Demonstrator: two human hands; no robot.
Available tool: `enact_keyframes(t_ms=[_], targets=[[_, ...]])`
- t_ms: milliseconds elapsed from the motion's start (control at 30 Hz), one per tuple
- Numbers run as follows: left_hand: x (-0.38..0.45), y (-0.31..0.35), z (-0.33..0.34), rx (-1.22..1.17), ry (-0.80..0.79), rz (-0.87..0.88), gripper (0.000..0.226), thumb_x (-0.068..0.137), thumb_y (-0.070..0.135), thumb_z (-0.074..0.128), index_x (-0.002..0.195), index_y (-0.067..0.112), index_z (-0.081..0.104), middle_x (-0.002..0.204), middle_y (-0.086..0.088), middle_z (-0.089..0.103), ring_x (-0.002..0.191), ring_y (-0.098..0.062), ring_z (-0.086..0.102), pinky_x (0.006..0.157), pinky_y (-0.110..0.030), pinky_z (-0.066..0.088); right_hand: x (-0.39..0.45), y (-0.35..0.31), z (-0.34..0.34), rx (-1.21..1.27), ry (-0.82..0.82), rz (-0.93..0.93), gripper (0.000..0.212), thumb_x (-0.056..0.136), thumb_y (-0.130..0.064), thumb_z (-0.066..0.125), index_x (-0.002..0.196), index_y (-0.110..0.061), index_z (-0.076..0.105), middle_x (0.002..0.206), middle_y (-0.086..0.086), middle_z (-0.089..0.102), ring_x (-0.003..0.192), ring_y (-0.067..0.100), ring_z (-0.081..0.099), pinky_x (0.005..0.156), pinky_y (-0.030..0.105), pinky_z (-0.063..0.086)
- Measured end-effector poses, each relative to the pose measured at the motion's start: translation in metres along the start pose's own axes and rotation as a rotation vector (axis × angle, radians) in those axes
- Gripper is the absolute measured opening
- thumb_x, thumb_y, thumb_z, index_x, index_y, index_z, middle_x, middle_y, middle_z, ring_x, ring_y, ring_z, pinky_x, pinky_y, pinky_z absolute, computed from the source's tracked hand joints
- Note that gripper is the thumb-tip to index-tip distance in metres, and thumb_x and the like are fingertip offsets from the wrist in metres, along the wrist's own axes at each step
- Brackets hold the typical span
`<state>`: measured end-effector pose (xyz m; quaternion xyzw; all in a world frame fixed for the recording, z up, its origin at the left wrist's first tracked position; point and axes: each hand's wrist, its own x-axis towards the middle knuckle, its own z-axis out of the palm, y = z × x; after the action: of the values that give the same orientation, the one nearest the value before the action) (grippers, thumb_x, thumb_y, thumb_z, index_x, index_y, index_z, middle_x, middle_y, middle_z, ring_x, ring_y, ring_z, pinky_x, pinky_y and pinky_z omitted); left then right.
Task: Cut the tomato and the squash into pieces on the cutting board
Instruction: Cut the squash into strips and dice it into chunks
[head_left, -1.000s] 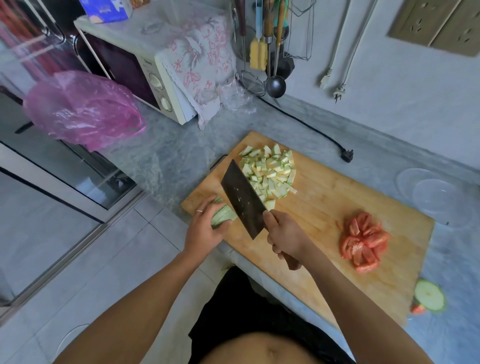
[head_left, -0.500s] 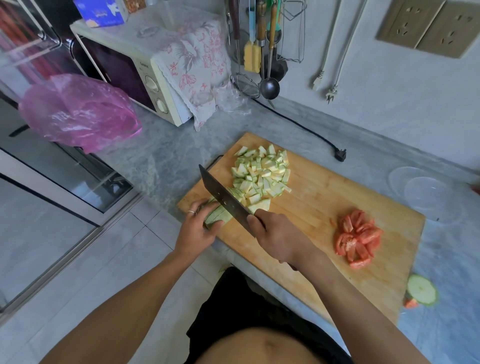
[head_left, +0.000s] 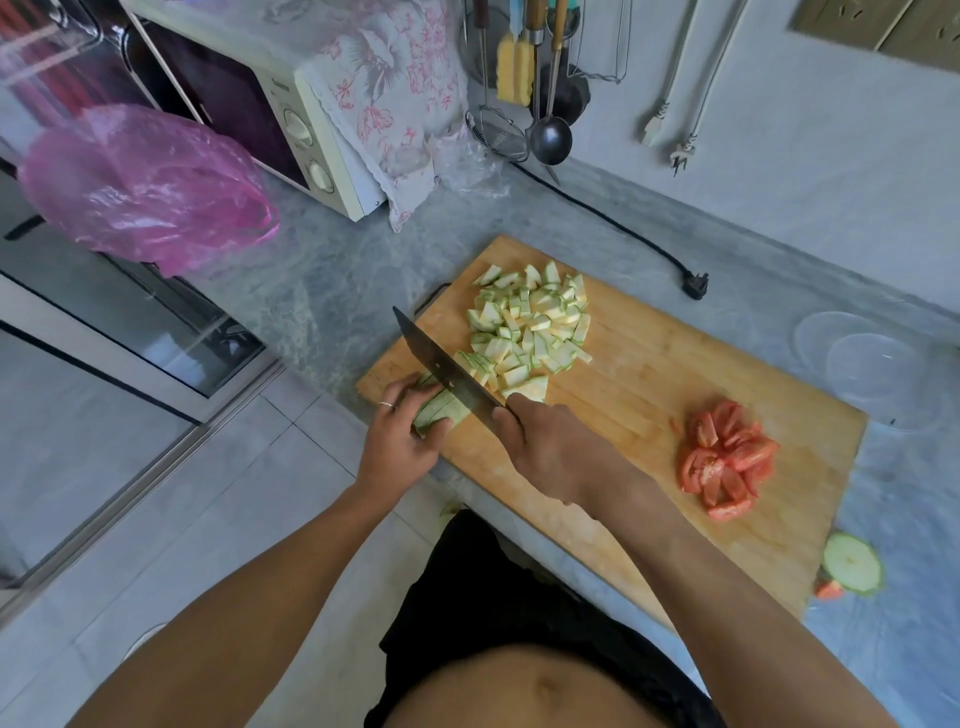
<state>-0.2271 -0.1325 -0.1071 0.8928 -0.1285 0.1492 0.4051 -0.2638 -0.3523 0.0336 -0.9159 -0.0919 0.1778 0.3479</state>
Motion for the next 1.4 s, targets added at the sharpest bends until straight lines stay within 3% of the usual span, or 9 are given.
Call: enact_keyframes(t_ms=[100,233,400,500,600,733,933,1167,1400], targets=[[-0.002,-0.001,0.0,0.006,-0.002,-0.009,0.043,0.084,0.031,0.072,0.122,0.01,0.066,0.13,-0.007,0.054,0.121,-0.015,0.056,0.095,-0.022,0.049,0.006,0.003,0.008,0.008,0.019,-0.006,0.033,0.107,-0.033,0.034,0.087,-0.01,0.046,0.064,0.007,0.05,0.048,0.022,0.045,0.041,0.023,0.035],[-0.001,0.002,0.0,0.012,-0.017,-0.034,0.041,0.082,0.025,0.076,0.119,0.012,0.066,0.127,-0.005,0.054,0.118,-0.015,0.057,0.09,-0.027,0.052,0.015,0.01,0.037,-0.011,0.006,0.051,0.032,0.105,-0.04,0.032,0.09,-0.014,0.041,0.07,0.011,0.051,0.063,0.034,0.052,0.058,0.039,0.043],[0.001,0.002,-0.005,0.035,-0.052,-0.029,0.04,0.081,0.019,0.08,0.118,0.011,0.066,0.126,-0.005,0.054,0.12,-0.013,0.054,0.092,-0.025,0.05,0.009,0.012,0.049,-0.024,0.042,0.049,0.03,0.106,-0.04,0.03,0.091,-0.015,0.038,0.071,0.012,0.051,0.06,0.032,0.046,0.055,0.035,0.033],[0.001,0.003,-0.005,0.045,-0.052,-0.036,0.041,0.081,0.019,0.079,0.119,0.012,0.066,0.126,-0.004,0.054,0.12,-0.013,0.054,0.093,-0.024,0.049,0.013,0.014,0.043,0.049,0.039,0.062,0.032,0.106,-0.038,0.033,0.088,-0.012,0.042,0.072,0.015,0.056,0.061,0.034,0.052,0.055,0.04,0.041],[-0.001,0.003,-0.006,0.057,-0.058,-0.041,0.041,0.082,0.024,0.077,0.119,0.014,0.066,0.127,-0.003,0.053,0.118,-0.006,0.051,0.088,-0.024,0.049,0.015,0.024,0.033,0.261,0.031,0.166,0.037,0.106,-0.038,0.032,0.083,-0.013,0.046,0.068,0.009,0.054,0.046,0.022,0.051,0.04,0.03,0.041],[-0.001,0.005,-0.006,0.037,-0.071,-0.064,0.042,0.084,0.036,0.069,0.122,0.018,0.064,0.133,-0.001,0.052,0.121,-0.008,0.051,0.087,-0.022,0.048,0.011,0.034,0.022,0.485,-0.014,0.284,0.038,0.105,-0.042,0.033,0.083,-0.013,0.047,0.064,0.007,0.049,0.041,0.016,0.045,0.042,0.03,0.045],[-0.002,0.006,-0.005,0.027,-0.038,-0.091,0.042,0.082,0.021,0.078,0.122,0.015,0.066,0.132,-0.004,0.055,0.119,-0.002,0.05,0.092,0.001,0.034,-0.008,0.019,0.012,0.271,0.045,0.088,0.039,0.106,-0.037,0.034,0.079,-0.011,0.047,0.064,0.007,0.05,0.036,0.011,0.047,0.033,0.026,0.036],[-0.004,0.006,-0.002,-0.005,-0.008,-0.085,0.046,0.081,0.038,0.07,0.117,0.011,0.065,0.127,-0.006,0.056,0.117,-0.011,0.056,0.094,-0.004,0.037,-0.012,0.007,0.008,0.121,0.057,-0.029,0.036,0.105,-0.035,0.039,0.073,-0.02,0.044,0.062,0.001,0.049,0.054,0.019,0.044,0.049,0.027,0.032],[-0.005,0.006,-0.001,-0.018,0.019,-0.083,0.046,0.08,0.039,0.072,0.115,0.011,0.064,0.128,-0.005,0.058,0.119,-0.016,0.058,0.095,-0.011,0.042,-0.011,0.005,0.008,0.107,0.043,-0.025,0.036,0.105,-0.037,0.038,0.072,-0.022,0.042,0.063,0.001,0.05,0.052,0.017,0.043,0.048,0.025,0.031]])
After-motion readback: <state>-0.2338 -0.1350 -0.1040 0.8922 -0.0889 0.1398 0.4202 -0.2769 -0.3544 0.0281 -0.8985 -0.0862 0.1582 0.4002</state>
